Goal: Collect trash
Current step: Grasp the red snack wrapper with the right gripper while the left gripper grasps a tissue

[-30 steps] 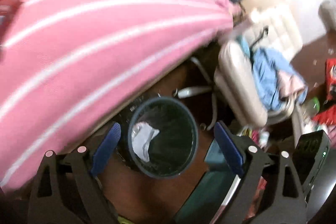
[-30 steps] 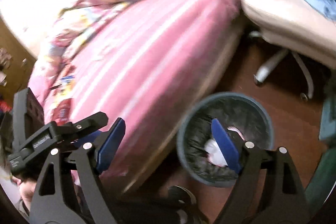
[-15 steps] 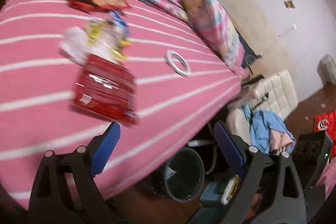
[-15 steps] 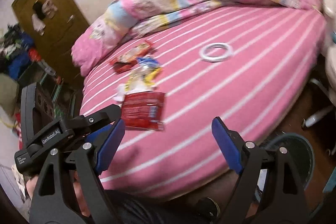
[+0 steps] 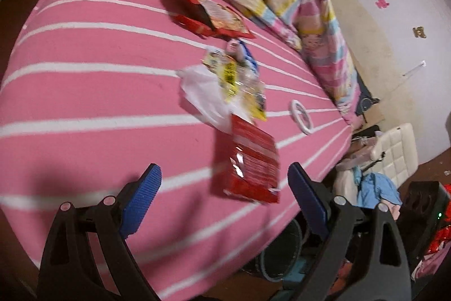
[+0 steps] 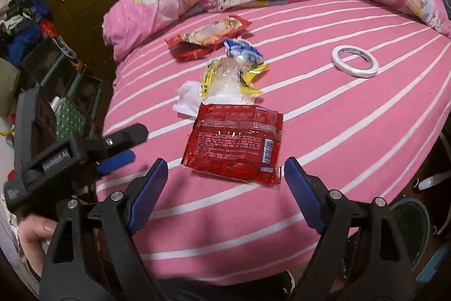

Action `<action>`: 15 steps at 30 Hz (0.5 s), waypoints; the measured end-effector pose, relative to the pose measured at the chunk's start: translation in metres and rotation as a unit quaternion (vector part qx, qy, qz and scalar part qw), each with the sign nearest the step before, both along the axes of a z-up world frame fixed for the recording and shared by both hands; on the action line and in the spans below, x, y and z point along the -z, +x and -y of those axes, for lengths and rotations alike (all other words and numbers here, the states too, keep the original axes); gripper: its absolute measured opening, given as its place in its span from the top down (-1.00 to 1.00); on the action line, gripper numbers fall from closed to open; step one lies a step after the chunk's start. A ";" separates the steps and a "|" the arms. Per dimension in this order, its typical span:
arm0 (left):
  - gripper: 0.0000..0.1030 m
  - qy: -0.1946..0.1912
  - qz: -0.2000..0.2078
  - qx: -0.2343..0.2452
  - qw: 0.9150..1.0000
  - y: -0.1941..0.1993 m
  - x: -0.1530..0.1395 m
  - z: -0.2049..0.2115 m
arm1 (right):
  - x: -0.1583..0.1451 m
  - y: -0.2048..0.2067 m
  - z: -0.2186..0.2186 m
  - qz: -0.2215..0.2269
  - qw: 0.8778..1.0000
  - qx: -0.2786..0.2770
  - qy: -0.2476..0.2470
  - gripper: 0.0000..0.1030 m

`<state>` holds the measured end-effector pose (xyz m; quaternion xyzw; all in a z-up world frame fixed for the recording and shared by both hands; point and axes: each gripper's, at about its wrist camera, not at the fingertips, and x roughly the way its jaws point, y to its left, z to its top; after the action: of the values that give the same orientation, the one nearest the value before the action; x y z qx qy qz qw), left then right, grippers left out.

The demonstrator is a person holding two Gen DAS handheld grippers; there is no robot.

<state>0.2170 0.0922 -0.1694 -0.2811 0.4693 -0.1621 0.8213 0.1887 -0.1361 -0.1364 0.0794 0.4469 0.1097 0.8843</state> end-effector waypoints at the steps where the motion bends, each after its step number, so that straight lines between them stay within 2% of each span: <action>1: -0.72 0.004 -0.003 0.000 1.000 0.003 0.002 -0.001 | 0.003 0.002 -0.001 -0.003 1.000 -0.001 -0.001 -0.63; 8: -0.71 -0.035 -0.044 0.011 0.998 0.042 0.028 -0.007 | 0.029 0.036 -0.006 -0.027 0.999 0.009 -0.024 -0.64; 15: -0.71 -0.035 -0.051 0.016 0.998 0.070 0.037 0.001 | 0.048 0.057 -0.005 -0.043 0.999 0.016 -0.024 -0.64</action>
<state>0.2868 0.0910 -0.2068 -0.3103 0.5092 -0.1772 0.7829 0.2460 -0.1311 -0.1849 0.0697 0.4859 0.0809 0.8675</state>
